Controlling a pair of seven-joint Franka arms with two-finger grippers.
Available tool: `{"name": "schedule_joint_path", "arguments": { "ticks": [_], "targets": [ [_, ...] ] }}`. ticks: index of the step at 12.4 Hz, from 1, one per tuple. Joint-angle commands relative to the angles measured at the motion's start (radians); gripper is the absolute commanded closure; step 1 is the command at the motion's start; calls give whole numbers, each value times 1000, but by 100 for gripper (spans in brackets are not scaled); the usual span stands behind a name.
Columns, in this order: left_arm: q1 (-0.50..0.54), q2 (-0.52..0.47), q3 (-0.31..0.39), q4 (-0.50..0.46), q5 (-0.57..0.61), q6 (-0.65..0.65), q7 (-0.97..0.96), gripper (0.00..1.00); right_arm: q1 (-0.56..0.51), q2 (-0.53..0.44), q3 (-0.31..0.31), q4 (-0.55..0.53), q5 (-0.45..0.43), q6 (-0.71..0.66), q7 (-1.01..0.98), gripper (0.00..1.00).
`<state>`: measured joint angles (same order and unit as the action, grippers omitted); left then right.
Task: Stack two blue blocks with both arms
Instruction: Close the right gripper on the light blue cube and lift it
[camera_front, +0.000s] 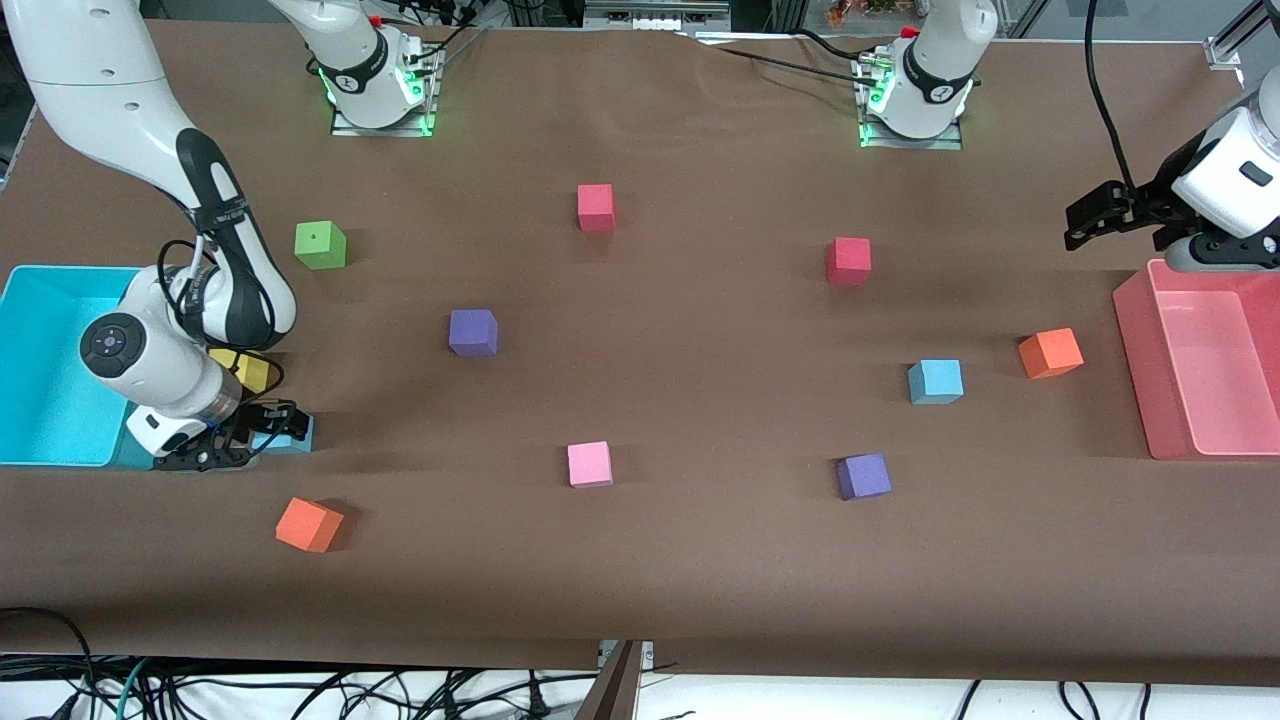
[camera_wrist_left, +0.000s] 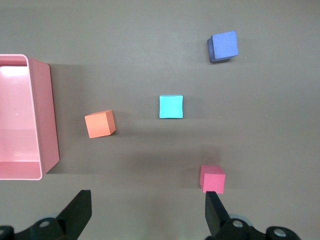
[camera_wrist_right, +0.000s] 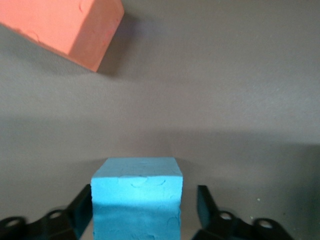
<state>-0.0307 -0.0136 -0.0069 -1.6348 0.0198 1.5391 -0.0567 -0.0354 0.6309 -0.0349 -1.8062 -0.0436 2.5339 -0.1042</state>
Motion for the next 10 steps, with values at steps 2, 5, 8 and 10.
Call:
{"name": "schedule_joint_path", "arguments": {
  "ticks": [2,5,8,10],
  "targets": [
    [-5,11,2,26,26,-19,-11,0,-3,-20,0,-36,-4,9,-17,81],
    [-5,12,4,26,26,-17,-11,0,-3,-97,7,-18,-4,-108,-15,81],
    [-5,12,4,26,26,-17,-11,0,0,-161,55,60,8,-304,-3,81],
    [-5,12,4,26,26,-17,-12,0,21,-162,69,163,11,-473,93,81]
  ]
}}
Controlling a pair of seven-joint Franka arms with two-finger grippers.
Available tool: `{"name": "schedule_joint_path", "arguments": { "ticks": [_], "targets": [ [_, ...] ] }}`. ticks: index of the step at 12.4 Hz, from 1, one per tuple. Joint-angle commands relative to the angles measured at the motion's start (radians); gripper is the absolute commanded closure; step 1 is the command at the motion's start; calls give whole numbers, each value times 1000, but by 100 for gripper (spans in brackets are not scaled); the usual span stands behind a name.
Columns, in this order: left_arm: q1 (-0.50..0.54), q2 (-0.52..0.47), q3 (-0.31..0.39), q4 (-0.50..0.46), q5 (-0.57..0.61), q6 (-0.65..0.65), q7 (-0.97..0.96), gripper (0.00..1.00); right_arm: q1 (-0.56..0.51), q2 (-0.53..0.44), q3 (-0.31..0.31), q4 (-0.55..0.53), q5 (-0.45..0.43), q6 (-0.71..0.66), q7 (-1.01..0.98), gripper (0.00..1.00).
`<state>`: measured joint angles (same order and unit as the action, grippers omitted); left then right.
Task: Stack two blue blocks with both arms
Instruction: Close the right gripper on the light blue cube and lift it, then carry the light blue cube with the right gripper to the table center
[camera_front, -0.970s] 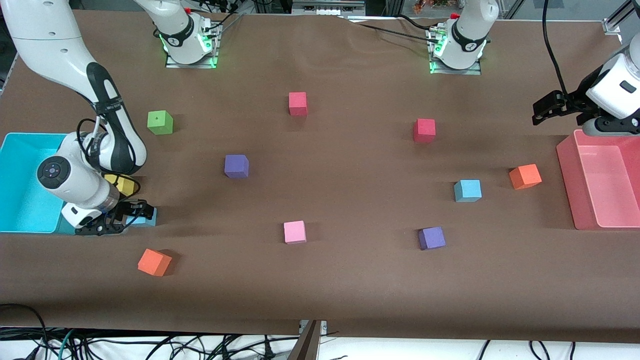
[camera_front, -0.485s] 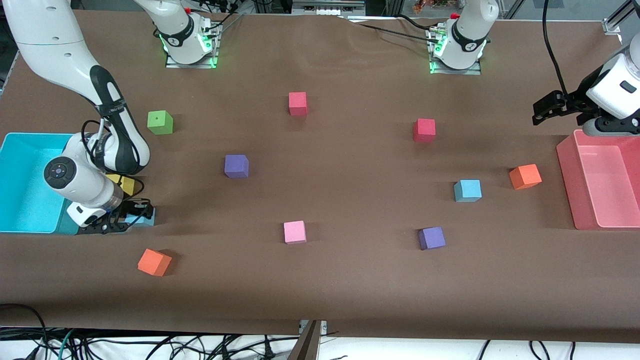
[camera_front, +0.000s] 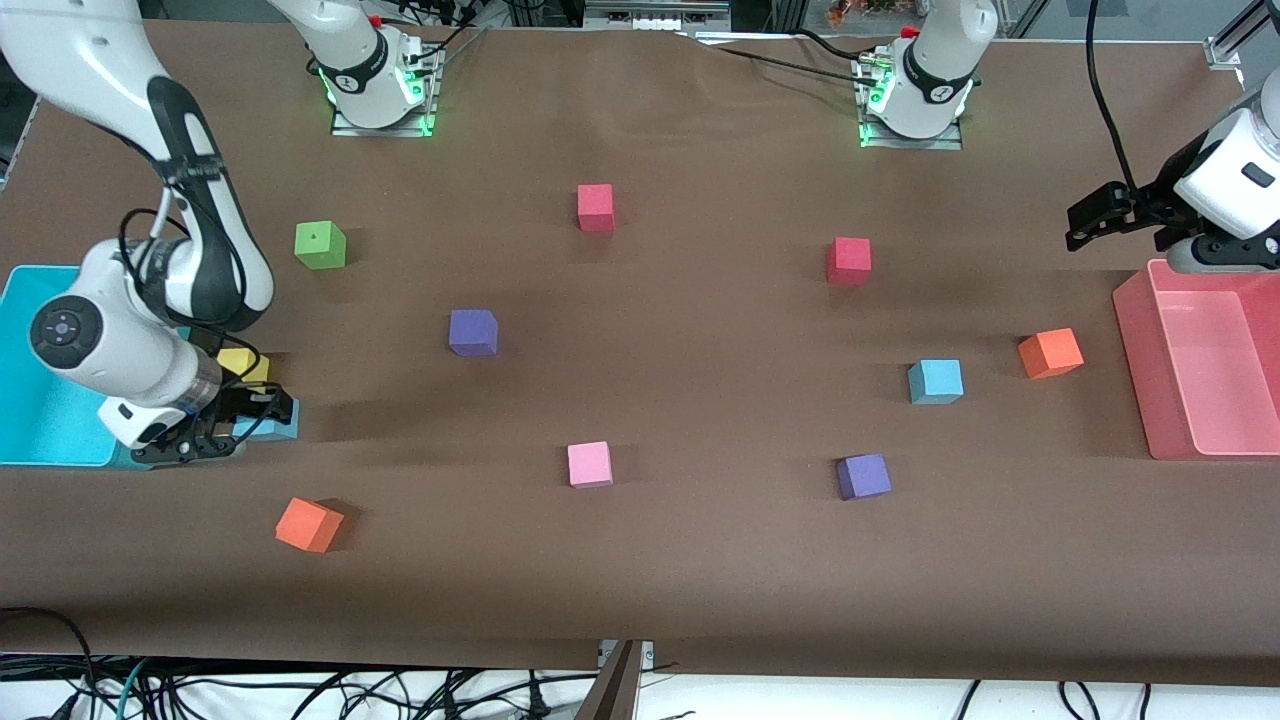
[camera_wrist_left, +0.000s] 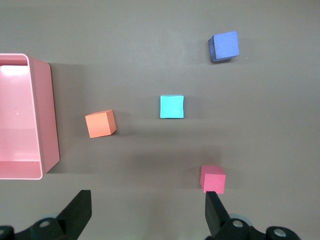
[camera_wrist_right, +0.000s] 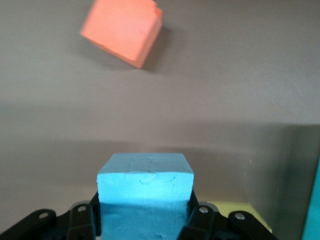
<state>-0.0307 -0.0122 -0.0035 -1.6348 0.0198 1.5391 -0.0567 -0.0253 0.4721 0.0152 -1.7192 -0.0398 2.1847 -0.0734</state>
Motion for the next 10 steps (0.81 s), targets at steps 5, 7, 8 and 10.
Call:
{"name": "schedule_joint_path", "arguments": {
  "ticks": [5,7,8,10],
  "targets": [
    [-5,12,0,24,28,-16,-12,0,83,-18,202,133,8,-272,390,80],
    [-3,15,0,20,28,-5,-12,0,154,-3,244,135,5,-232,563,80],
    [-3,15,0,19,26,4,-11,0,216,15,247,135,3,-194,651,80],
    [-5,23,0,18,28,16,-9,0,330,66,247,135,-2,-96,789,80]
  ]
}}
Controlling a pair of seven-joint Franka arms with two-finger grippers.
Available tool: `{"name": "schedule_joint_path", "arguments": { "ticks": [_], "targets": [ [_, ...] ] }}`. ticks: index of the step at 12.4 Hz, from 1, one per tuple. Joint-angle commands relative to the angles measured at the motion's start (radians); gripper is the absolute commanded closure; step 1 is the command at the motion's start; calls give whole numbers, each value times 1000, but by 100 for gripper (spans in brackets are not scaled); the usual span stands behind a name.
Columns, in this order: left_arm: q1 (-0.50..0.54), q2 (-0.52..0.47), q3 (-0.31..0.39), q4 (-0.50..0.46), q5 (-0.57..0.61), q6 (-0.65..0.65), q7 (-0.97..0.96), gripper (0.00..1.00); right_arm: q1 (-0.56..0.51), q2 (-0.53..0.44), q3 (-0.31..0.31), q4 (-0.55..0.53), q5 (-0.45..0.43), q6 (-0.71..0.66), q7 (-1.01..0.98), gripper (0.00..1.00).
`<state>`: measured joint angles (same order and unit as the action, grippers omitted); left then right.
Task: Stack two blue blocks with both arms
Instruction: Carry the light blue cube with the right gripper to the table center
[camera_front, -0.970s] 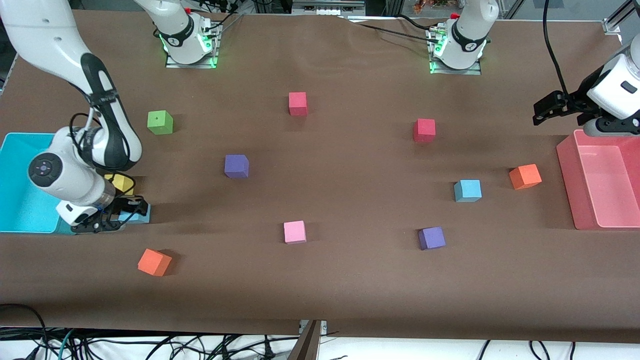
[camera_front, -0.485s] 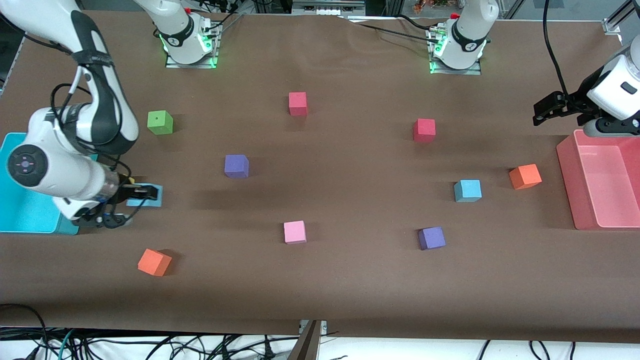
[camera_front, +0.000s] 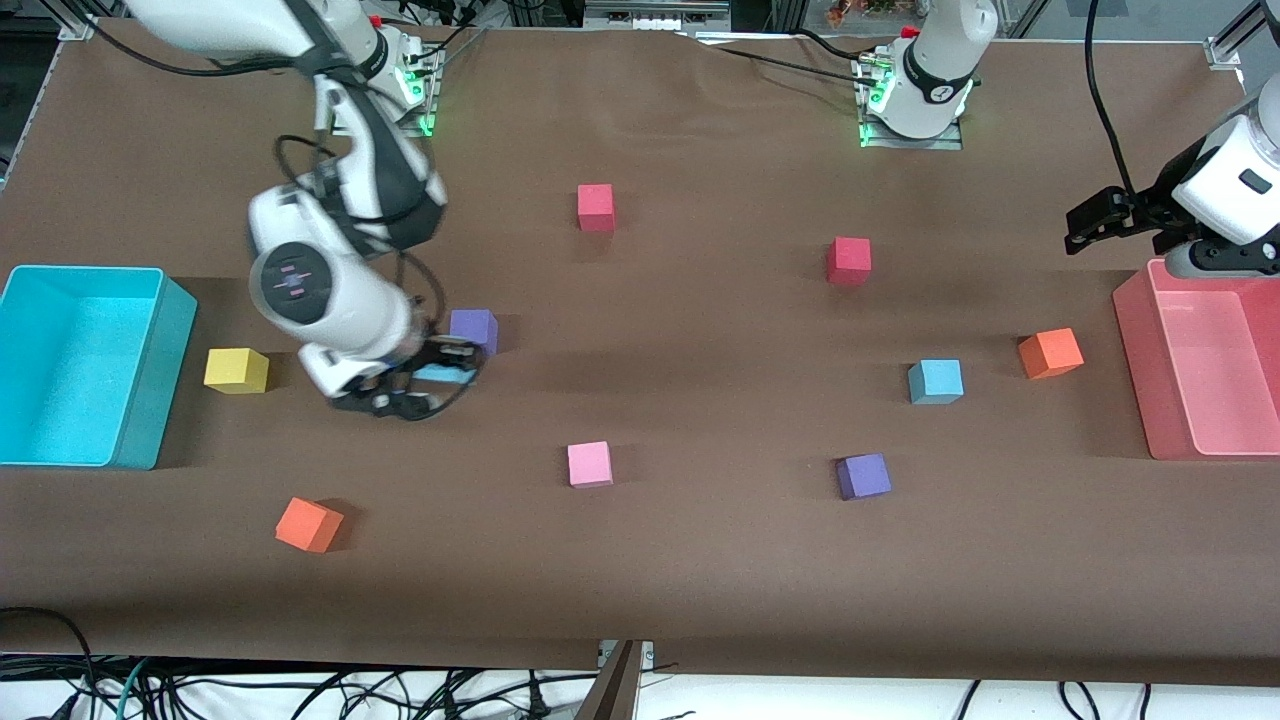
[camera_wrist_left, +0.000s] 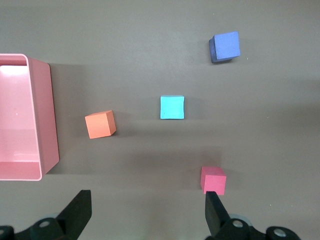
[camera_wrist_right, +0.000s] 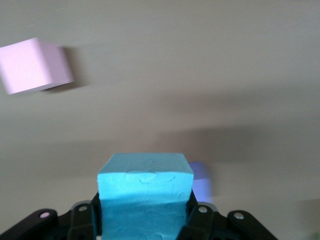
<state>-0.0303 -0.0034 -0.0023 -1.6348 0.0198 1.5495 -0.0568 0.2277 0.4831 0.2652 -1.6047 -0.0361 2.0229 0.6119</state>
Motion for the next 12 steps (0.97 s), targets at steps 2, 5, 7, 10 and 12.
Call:
{"name": "schedule_joint_path", "arguments": {
  "ticks": [2,5,7,10,12],
  "targets": [
    [-3,16,-1,18,28,11,-9,0,157,122,-3,20,-10,181,133,80],
    [-3,19,-1,10,28,27,-9,0,243,222,-4,20,-115,305,135,80],
    [-3,22,-1,10,28,29,-8,0,246,241,-4,17,-133,321,134,80],
    [-3,23,-1,10,28,29,-5,0,268,258,-4,14,-155,321,135,40],
    [-3,45,-2,-20,26,30,-2,0,268,258,-4,17,-153,324,159,0]
  ]
}}
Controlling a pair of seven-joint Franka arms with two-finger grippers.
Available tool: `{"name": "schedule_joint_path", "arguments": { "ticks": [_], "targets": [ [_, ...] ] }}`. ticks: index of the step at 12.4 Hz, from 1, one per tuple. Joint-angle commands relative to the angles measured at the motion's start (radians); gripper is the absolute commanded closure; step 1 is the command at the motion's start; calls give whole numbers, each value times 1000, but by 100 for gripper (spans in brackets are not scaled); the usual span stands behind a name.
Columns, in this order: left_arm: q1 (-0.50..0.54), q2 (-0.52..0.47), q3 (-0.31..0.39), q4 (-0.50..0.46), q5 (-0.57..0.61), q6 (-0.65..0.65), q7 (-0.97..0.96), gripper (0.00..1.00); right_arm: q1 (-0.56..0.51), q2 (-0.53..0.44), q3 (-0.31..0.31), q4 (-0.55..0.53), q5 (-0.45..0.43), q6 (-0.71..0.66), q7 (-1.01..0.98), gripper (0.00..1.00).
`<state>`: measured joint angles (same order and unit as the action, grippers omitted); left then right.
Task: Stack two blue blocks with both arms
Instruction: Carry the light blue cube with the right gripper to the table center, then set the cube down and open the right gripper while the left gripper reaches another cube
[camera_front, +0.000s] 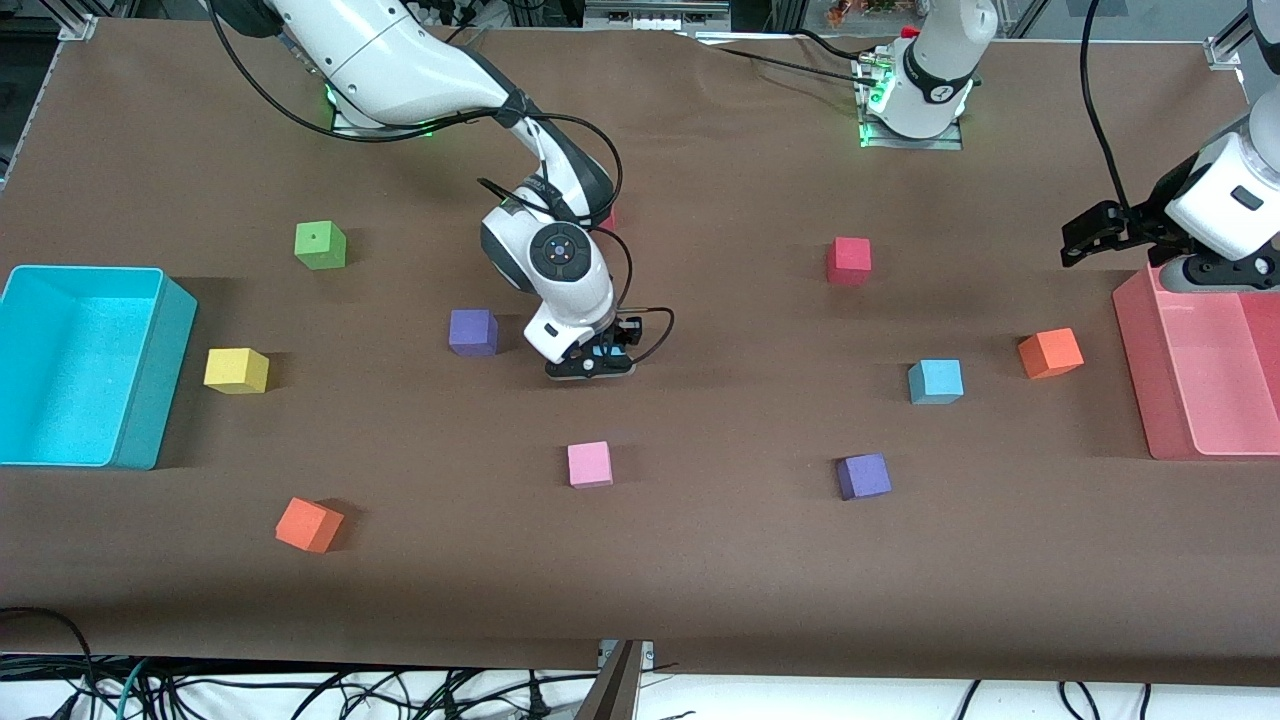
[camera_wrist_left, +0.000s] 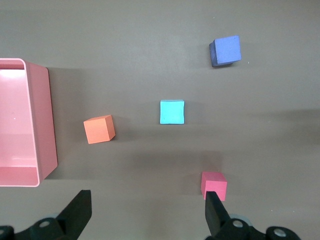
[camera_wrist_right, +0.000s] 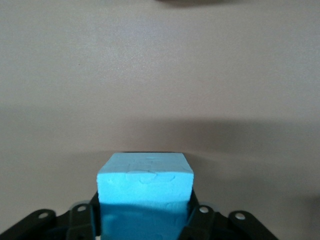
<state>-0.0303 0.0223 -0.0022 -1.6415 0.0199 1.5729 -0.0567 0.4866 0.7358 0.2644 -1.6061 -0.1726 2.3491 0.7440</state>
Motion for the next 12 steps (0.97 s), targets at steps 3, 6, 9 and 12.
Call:
{"name": "schedule_joint_path", "arguments": {
  "ticks": [3,6,9,12],
  "targets": [
    [1,24,-1,-79,26,90,0,0,9,-9,2,21,-13,-2,23,0],
    [6,56,-1,-179,26,243,-11,0,-6,-117,22,18,-10,-27,9,0],
    [10,94,-1,-337,26,482,-15,0,-48,-235,22,2,39,-181,-148,0],
    [12,160,-1,-396,14,630,-23,0,-79,-349,-16,-130,376,-174,-552,0]
  ]
}}
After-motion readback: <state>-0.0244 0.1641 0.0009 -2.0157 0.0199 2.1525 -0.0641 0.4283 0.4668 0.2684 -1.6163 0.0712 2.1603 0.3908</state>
